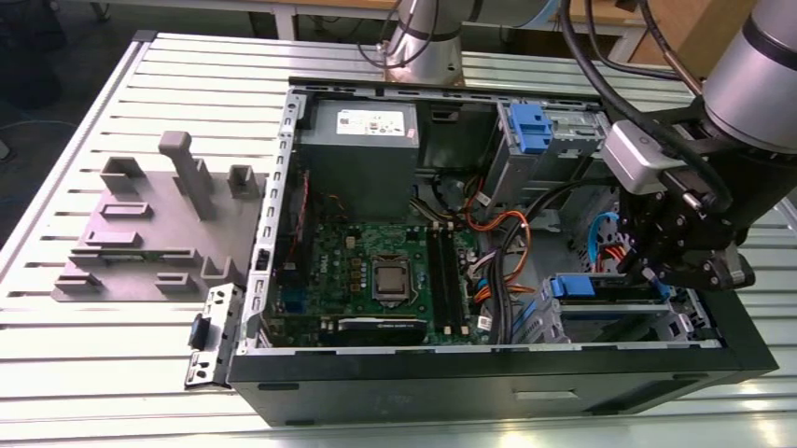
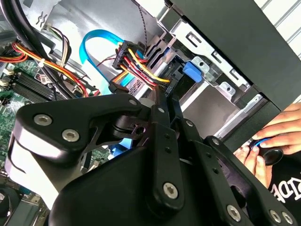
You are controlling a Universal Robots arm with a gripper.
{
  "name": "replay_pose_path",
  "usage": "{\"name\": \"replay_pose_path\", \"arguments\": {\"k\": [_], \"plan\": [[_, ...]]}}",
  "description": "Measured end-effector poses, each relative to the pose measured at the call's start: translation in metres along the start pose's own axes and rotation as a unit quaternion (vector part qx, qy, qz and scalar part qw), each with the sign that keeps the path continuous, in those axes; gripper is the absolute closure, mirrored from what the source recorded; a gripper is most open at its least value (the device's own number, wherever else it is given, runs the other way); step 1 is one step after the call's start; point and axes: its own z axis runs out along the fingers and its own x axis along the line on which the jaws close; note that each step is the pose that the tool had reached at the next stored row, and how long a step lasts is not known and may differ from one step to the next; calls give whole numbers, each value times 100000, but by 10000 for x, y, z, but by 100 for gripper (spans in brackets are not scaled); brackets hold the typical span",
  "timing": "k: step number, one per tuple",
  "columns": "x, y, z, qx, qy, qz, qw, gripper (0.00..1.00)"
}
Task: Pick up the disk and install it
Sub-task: 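Insert the first disk wire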
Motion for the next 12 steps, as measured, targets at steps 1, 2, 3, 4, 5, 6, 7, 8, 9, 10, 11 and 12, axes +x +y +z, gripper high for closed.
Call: {"name": "replay_pose_path", "arguments": {"k": [1, 2, 3, 4, 5, 6, 7, 8, 9, 10, 11, 12], "plan": [[0, 0, 0, -3, 6, 67, 100000, 83], [0, 0, 0, -5, 7, 77, 100000, 83], [0, 0, 0, -3, 6, 82, 100000, 83], [1, 0, 2, -2, -5, 83, 100000, 83], [6, 1, 3, 0, -11, 84, 100000, 83], [9, 2, 3, -2, -3, 85, 100000, 83], [10, 2, 2, -3, 0, 85, 100000, 83], [10, 3, 3, -1, -4, 79, 100000, 83], [10, 4, 2, 0, 3, 79, 100000, 83], [10, 6, 2, -1, 6, 83, 100000, 83], [10, 8, 3, -1, 5, 84, 100000, 83], [9, 11, 4, 0, 0, 102, 100000, 83]]}}
